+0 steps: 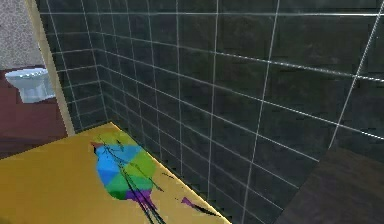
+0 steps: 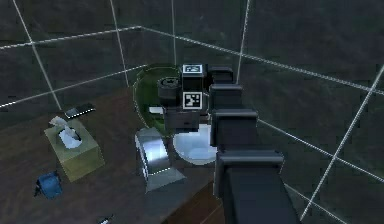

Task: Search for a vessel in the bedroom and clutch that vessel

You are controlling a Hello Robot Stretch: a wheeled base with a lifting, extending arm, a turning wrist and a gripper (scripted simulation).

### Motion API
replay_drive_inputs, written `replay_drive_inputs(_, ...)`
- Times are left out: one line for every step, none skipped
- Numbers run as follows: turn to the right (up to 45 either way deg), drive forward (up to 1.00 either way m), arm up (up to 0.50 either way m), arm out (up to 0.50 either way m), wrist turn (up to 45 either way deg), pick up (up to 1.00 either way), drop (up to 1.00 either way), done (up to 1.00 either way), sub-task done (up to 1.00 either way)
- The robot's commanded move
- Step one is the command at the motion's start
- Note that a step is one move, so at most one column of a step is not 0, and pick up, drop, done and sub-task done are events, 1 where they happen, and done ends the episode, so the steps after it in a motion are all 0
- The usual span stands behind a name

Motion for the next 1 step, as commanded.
replay_drive_inputs(0.0, 0.0, 0.0, 0.0, 0.0, 0.0, 0.0, 1.0, 0.0)
